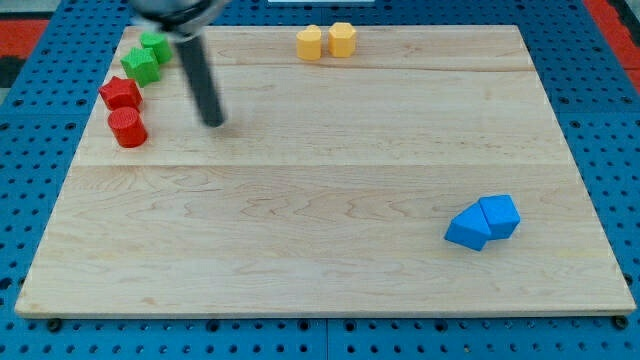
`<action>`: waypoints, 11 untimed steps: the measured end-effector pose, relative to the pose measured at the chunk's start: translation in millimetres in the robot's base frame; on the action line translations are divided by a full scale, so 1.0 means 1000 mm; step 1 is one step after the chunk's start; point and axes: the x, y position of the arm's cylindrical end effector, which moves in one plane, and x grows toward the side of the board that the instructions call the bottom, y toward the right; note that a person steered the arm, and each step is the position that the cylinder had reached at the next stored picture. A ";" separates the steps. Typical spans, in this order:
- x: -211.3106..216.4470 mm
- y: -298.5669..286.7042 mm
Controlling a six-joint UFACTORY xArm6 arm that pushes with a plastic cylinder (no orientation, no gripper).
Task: Push the yellow hexagon to the bottom right of the red star
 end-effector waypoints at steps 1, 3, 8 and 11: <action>-0.050 0.113; -0.161 0.234; -0.065 0.031; -0.049 -0.070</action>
